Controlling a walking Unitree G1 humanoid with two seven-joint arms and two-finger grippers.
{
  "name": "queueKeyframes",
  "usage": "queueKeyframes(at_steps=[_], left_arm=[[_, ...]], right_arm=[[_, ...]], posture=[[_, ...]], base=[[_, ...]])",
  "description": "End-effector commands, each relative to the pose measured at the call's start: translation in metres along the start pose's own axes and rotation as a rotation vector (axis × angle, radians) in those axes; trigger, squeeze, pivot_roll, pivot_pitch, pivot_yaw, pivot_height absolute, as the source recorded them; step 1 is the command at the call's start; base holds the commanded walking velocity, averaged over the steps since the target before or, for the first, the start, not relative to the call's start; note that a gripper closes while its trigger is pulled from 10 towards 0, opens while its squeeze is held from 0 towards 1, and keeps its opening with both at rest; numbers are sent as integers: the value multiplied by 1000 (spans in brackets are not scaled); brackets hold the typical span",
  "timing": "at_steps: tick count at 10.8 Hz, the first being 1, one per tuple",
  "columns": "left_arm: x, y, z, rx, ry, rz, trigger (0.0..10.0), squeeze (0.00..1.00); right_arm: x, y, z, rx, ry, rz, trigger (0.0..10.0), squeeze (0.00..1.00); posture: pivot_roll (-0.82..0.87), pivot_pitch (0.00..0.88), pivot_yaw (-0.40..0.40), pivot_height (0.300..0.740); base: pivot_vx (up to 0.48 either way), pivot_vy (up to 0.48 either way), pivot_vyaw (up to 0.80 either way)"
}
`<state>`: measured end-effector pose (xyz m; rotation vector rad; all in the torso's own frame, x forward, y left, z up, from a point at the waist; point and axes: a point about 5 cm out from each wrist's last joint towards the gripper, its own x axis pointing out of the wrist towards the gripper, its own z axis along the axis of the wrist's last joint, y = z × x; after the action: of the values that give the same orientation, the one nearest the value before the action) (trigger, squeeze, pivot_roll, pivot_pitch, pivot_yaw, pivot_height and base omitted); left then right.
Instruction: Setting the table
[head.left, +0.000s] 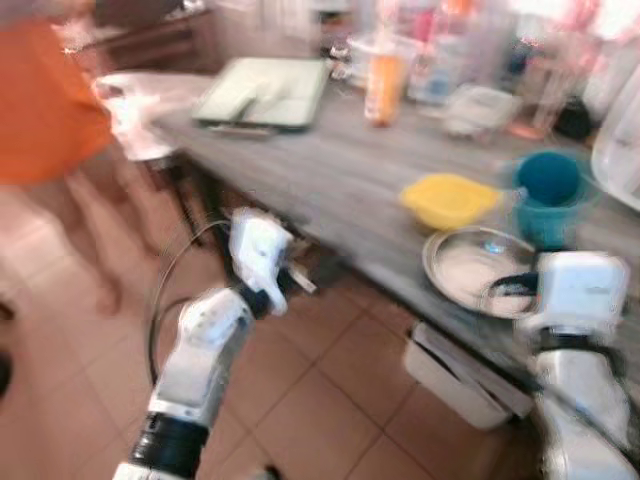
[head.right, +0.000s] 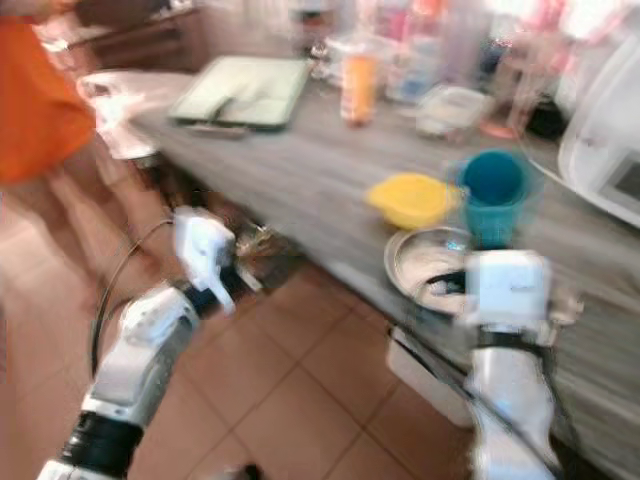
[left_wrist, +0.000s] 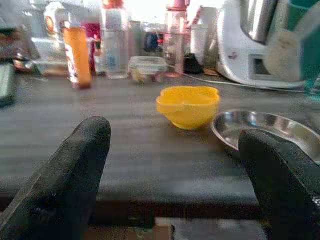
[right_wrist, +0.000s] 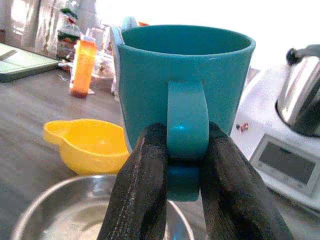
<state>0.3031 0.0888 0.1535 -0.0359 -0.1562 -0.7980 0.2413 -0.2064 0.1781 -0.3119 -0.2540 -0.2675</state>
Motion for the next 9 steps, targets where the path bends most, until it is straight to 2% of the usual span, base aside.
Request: queueKeyframes(at_steps=[1,5,9], left_arm=[[3,0,8,8,-13,-30,10000,0],[7,0,12,-10,-10,-25,10000,0],[12,2,14,-14,-18,-8,10000,0]], right_arm=[[1,0,6,-11,-28,-3,10000,0],[1,-2,5,-14,-24,-28,10000,0],[1,-4,5,-11,-15,-41,10000,0]], posture=[[92,109,-29,740],[86,105,-22,740],[81,107,-20,740]], base=[[0,0,0],[0,0,0],[0,0,-705]])
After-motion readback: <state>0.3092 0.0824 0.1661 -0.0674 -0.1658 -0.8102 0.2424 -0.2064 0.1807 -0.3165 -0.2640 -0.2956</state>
